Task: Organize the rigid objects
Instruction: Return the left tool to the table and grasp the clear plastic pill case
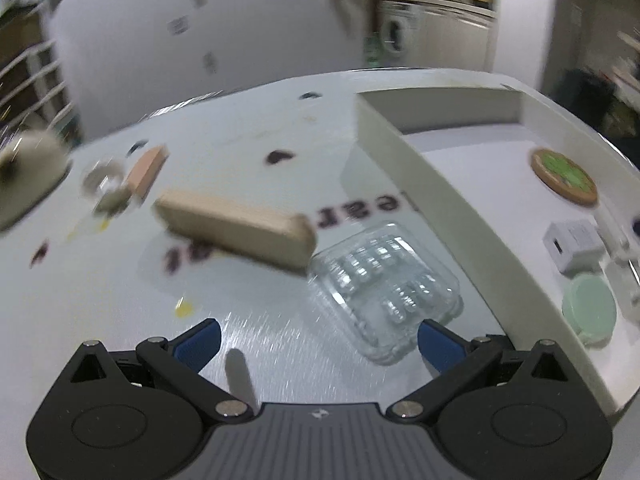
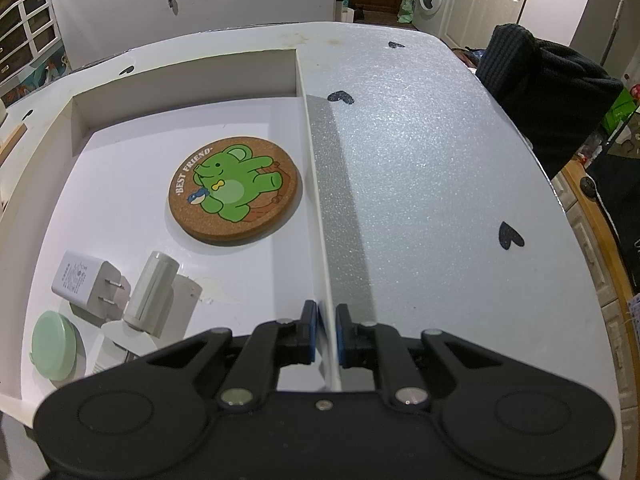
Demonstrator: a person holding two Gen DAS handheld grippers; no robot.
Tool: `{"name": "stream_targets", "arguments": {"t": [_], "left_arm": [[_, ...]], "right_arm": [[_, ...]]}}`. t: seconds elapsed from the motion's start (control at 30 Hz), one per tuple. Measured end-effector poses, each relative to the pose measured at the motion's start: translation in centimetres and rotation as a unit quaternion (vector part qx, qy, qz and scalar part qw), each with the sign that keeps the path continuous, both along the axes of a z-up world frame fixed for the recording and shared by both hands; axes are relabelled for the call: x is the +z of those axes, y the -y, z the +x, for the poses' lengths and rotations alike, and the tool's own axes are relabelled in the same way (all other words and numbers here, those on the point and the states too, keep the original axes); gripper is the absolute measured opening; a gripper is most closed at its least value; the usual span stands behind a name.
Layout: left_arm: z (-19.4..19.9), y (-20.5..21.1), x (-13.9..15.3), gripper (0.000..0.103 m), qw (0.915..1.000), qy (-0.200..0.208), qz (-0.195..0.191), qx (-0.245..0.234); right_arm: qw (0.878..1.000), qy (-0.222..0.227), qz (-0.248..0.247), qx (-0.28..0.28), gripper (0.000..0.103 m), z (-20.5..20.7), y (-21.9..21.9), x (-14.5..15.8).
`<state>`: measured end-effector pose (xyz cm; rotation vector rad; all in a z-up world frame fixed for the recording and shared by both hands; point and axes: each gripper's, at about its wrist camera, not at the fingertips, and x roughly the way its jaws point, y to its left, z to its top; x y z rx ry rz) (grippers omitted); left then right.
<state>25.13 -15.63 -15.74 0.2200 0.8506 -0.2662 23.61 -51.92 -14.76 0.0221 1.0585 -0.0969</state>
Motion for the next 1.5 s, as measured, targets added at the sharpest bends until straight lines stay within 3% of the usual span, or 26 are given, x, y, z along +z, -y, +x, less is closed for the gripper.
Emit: {"name": "stream_targets", "arguments": {"t": [0.23, 0.4, 0.5, 0.77, 1.0, 1.2, 1.5], "left_arm": [[1.8, 1.0, 0.0, 0.091, 0.9945, -0.001, 0.009, -0.105], [3.3, 1.5, -0.1, 0.088, 0.9897, -0.005, 0.005, -0.143], [4.2, 1.5, -0.1, 0.077, 0.9889, -0.013, -0.014, -0.147], [3.6, 1.4, -0.2, 0.076, 0.9923, -0.006, -0.025, -0.121], [1.2, 0.0, 0.1, 0.076, 0.9982, -0.019, -0.044, -0.034], [-1.5, -0.8, 0.4, 0.076, 0.9985, -0.035, -0.042, 0.01], [-2.6, -0.6, 0.3, 0.077, 0.9984, -0.041, -0.038, 0.01]], "right_arm": [[1.0, 0.001, 0.003, -0.004, 0.011, 0.0, 0.0, 0.0], [1.0, 0.002, 0.007, -0.011, 0.011, 0.0, 0.1, -0.1], [1.0, 0.002, 0.01, -0.015, 0.011, 0.0, 0.1, -0.1], [1.0, 0.002, 0.012, -0.02, 0.011, 0.0, 0.1, -0.1], [1.0, 0.001, 0.008, -0.02, 0.012, 0.0, 0.1, -0.1], [1.0, 0.001, 0.007, -0.018, 0.012, 0.0, 0.0, -0.1], [1.0, 0.001, 0.006, -0.017, 0.012, 0.0, 0.0, -0.1]]}}
